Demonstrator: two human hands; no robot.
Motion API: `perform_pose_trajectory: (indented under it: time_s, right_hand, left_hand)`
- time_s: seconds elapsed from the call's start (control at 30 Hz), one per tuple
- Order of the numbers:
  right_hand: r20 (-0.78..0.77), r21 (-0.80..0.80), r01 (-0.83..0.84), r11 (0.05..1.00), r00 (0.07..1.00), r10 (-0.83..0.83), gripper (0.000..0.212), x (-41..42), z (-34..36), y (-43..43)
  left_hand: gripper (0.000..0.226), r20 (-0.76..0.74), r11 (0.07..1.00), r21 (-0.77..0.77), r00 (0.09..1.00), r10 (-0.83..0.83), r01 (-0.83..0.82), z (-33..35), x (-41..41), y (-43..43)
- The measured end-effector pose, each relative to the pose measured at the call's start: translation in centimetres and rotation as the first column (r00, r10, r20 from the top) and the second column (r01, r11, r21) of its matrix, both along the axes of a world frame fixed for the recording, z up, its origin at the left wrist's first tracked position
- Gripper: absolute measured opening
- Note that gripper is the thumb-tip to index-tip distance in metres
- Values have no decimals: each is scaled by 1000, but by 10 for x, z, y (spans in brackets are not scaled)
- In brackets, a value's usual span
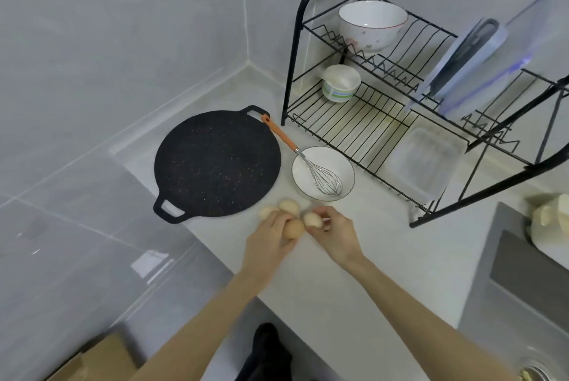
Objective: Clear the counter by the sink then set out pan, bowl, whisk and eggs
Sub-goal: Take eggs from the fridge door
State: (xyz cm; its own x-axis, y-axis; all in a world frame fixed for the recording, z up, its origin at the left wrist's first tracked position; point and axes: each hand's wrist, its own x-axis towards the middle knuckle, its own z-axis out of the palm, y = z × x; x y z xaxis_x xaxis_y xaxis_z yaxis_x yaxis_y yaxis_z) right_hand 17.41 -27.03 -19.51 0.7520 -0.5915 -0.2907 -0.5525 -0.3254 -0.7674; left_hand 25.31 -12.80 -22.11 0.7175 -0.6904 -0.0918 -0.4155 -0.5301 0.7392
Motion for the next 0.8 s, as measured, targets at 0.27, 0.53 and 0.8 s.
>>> perform_pose_trajectory:
  time_s: [0.27, 0.53, 0.8]
  right_hand:
    - [-12, -41, -9, 999, 1000, 8, 27, 4, -5, 3]
    - [-8, -36, 38, 999, 999, -38, 38, -2, -7, 7]
    - [-14, -104, 26, 994, 1000, -28, 38, -24, 7, 6]
  left_hand:
    - [33, 149, 997, 59, 988, -49, 41, -8, 4, 1]
    - [33, 142, 999, 39, 990, -26, 21, -5, 0, 4]
    - [28, 128, 998, 34, 991, 50, -54, 11, -9, 17]
